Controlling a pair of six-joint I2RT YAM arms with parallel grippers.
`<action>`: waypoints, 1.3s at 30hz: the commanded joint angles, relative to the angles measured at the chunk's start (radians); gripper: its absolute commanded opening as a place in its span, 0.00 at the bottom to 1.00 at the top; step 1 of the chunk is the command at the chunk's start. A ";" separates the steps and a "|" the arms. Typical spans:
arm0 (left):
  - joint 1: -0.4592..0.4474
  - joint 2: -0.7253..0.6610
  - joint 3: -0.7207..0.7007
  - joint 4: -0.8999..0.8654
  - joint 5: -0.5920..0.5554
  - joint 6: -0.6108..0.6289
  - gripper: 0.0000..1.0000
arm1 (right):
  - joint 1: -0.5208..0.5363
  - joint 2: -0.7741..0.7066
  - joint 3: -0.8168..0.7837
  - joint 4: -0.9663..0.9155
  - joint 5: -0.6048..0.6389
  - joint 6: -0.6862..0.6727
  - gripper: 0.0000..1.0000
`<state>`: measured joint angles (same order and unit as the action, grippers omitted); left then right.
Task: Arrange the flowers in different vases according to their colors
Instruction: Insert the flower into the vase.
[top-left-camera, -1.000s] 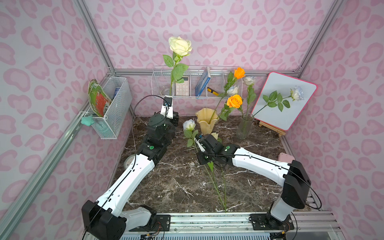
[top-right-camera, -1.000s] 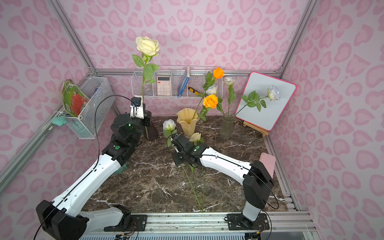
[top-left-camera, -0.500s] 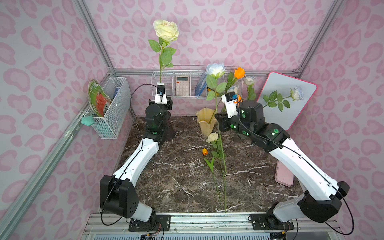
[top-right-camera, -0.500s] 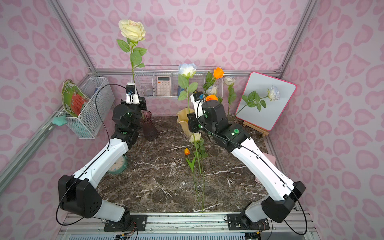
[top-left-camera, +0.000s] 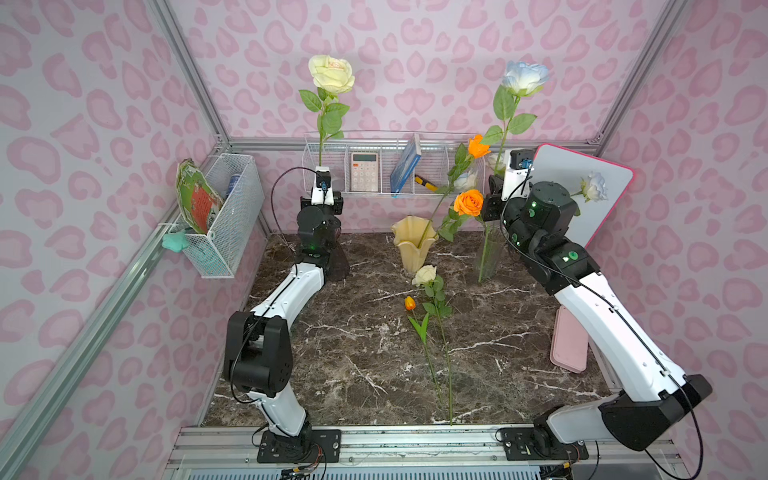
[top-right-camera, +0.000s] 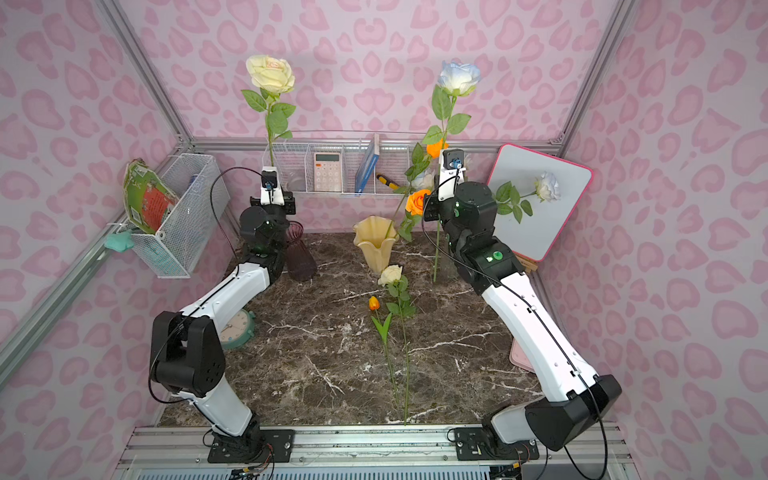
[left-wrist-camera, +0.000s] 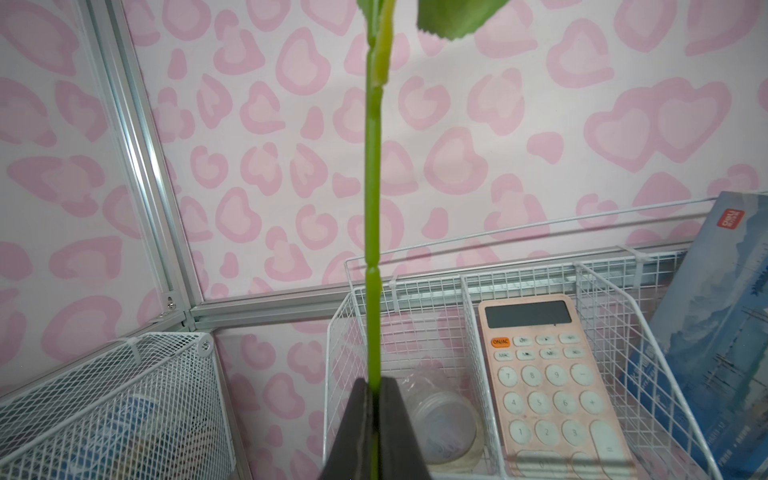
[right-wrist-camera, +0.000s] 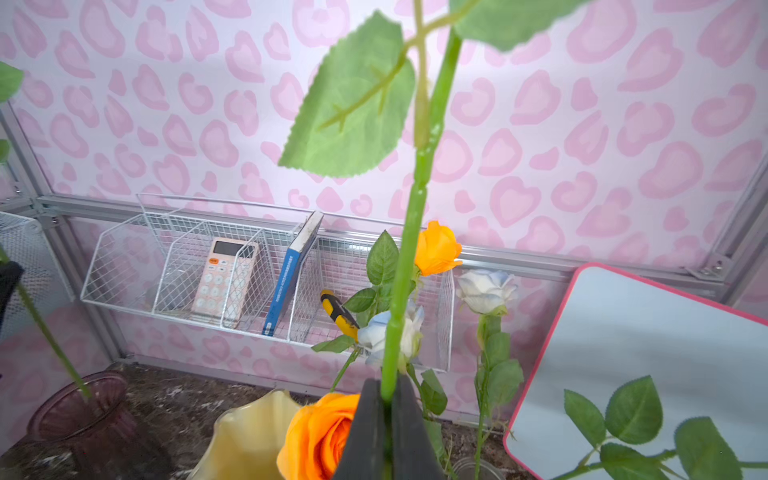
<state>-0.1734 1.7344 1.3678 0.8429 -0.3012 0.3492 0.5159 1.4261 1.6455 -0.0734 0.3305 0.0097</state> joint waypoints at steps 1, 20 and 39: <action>0.008 0.012 -0.018 0.085 0.014 -0.011 0.00 | -0.014 0.004 -0.043 0.296 0.134 -0.139 0.00; 0.049 0.122 -0.104 0.301 0.020 -0.032 0.00 | -0.141 0.207 -0.048 0.691 0.168 -0.288 0.00; 0.049 0.175 -0.177 0.404 0.028 -0.042 0.00 | -0.102 0.285 -0.170 0.900 0.240 -0.388 0.00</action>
<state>-0.1253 1.9053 1.1980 1.1923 -0.2756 0.3161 0.4084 1.7046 1.4731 0.7116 0.5457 -0.3294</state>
